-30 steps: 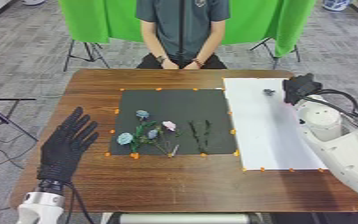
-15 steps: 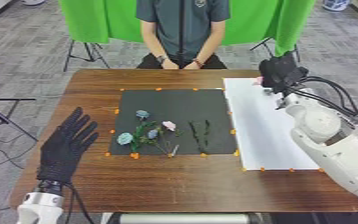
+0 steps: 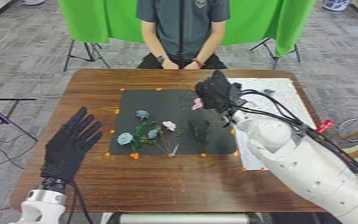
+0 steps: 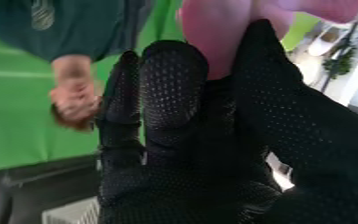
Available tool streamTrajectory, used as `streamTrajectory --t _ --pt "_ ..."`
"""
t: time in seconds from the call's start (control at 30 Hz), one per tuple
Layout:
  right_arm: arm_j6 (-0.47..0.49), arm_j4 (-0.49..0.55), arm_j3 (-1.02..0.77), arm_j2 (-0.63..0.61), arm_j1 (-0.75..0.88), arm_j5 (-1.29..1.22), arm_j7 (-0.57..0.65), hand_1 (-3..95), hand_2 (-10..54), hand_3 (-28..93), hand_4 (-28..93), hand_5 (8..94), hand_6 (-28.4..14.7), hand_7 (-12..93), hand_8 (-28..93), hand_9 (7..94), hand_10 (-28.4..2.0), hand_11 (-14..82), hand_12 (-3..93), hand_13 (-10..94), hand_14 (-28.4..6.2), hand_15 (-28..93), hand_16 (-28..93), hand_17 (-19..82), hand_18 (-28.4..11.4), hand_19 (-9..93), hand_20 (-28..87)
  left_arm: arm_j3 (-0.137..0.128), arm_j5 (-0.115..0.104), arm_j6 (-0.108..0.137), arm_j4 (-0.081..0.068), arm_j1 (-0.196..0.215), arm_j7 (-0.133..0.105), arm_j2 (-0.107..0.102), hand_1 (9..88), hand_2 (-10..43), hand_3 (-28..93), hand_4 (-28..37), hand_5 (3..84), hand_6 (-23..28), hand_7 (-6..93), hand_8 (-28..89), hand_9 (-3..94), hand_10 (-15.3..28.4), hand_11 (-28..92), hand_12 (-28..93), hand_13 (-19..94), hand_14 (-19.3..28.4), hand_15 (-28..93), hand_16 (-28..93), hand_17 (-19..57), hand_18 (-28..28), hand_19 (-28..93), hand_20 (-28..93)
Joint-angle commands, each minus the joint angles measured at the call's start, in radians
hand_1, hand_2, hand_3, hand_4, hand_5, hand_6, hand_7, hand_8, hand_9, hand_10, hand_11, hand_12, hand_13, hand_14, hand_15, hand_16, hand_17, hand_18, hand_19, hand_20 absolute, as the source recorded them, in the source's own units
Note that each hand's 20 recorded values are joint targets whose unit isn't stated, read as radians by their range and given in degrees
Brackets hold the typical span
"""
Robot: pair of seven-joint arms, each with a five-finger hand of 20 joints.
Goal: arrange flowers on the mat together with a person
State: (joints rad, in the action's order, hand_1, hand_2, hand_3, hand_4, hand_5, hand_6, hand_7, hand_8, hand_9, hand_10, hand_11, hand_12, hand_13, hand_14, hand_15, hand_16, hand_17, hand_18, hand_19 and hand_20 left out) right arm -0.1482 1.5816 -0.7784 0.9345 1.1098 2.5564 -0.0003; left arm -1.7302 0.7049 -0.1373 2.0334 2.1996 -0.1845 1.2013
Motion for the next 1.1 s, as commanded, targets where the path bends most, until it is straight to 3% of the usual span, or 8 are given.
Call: streamTrajectory --t 0.03,0.23,0.47,0.67,0.8,0.83,0.97,1.1 --pt "0.000 -0.072 0.038 0.086 0.019 0.065 -0.012 50.9 -9.5 82 -28 71.9 4.7 47 -2 88.8 -3.2 17.7 50.4 77 -2.4 60 34 27 -15.9 71 40 0.009 0.004 -0.021 -0.017 -0.013 0.020 0.007 24.9 -3.6 70 -28.1 28.4 3.1 12.7 -7 21.6 10.3 14 15 19 13.1 14 4 -12.0 20.7 38 9" --pt "-0.012 -0.093 0.045 0.087 0.009 0.084 0.019 50.9 -9.5 82 -28 71.8 4.6 47 -1 88.6 -3.2 17.7 50.4 76 -2.4 61 33 26 -15.8 71 40 0.011 0.000 -0.015 -0.018 -0.009 0.017 0.004 24.9 -3.6 70 -28.2 28.3 3.1 12.7 -7 21.6 10.4 14 15 19 13.1 14 4 -11.9 20.6 38 9" --pt "-0.007 -0.124 0.032 0.090 -0.002 0.133 0.014 50.9 -9.5 81 -28 71.4 4.6 47 -1 88.1 -3.2 17.6 50.4 76 -2.4 61 34 26 -15.9 71 40 0.015 -0.003 -0.002 -0.011 0.009 -0.004 -0.005 24.9 -3.4 70 -28.2 28.4 3.0 12.6 -7 21.7 10.5 14 15 19 13.1 14 4 -11.9 20.6 38 9" --pt "0.060 -0.141 0.030 0.099 -0.022 0.136 0.027 50.5 -9.5 81 -28 71.1 4.6 47 -1 87.7 -3.3 17.5 50.3 75 -2.4 61 34 26 -15.9 70 40 0.012 -0.005 0.008 -0.004 0.023 -0.012 -0.004 24.9 -3.2 70 -28.2 28.5 3.0 12.7 -7 21.7 10.5 14 15 19 13.2 14 4 -11.9 20.6 38 9" --pt "0.116 -0.129 0.016 0.104 -0.021 0.119 0.029 45.3 -9.5 81 -28 68.9 4.1 46 -2 85.7 -4.2 16.7 49.4 73 -3.8 63 29 24 -16.3 70 40 0.011 -0.002 0.008 -0.004 0.022 -0.013 0.003 24.9 -3.2 70 -28.2 28.5 3.0 12.7 -7 21.7 10.4 14 15 19 13.2 14 4 -12.0 20.6 38 9" --pt "0.140 -0.122 0.007 0.106 -0.018 0.108 0.026 44.0 -9.5 80 -28 68.7 3.8 46 -2 84.8 -4.6 18.0 48.2 73 -4.0 63 28 24 -16.4 70 40 0.010 -0.001 0.010 -0.003 0.023 -0.013 0.002 24.9 -3.2 70 -28.2 28.5 3.0 12.7 -7 21.7 10.4 14 15 19 13.1 14 4 -12.0 20.6 38 9" --pt "0.194 -0.088 -0.011 0.105 -0.006 0.084 0.033 33.5 -9.5 81 -28 66.8 2.5 39 -2 76.1 -8.3 34.1 28.3 68 -5.7 64 24 21 -17.5 68 41 0.007 0.000 0.012 -0.001 0.027 -0.014 0.004 24.9 -3.3 70 -28.1 28.5 3.0 12.8 -7 21.7 10.4 14 15 19 13.2 14 4 -12.0 20.6 38 9" --pt "0.189 -0.064 -0.015 0.103 -0.003 0.056 0.049 26.5 -8.4 84 -28 66.1 2.5 35 -16 73.7 -9.1 34.4 26.6 66 -6.7 64 24 20 -18.0 67 42 0.005 -0.001 0.014 0.000 0.029 -0.015 0.005 25.0 -3.3 70 -28.1 28.4 3.0 12.7 -7 21.6 10.4 14 15 19 13.2 14 4 -12.0 20.6 38 9"
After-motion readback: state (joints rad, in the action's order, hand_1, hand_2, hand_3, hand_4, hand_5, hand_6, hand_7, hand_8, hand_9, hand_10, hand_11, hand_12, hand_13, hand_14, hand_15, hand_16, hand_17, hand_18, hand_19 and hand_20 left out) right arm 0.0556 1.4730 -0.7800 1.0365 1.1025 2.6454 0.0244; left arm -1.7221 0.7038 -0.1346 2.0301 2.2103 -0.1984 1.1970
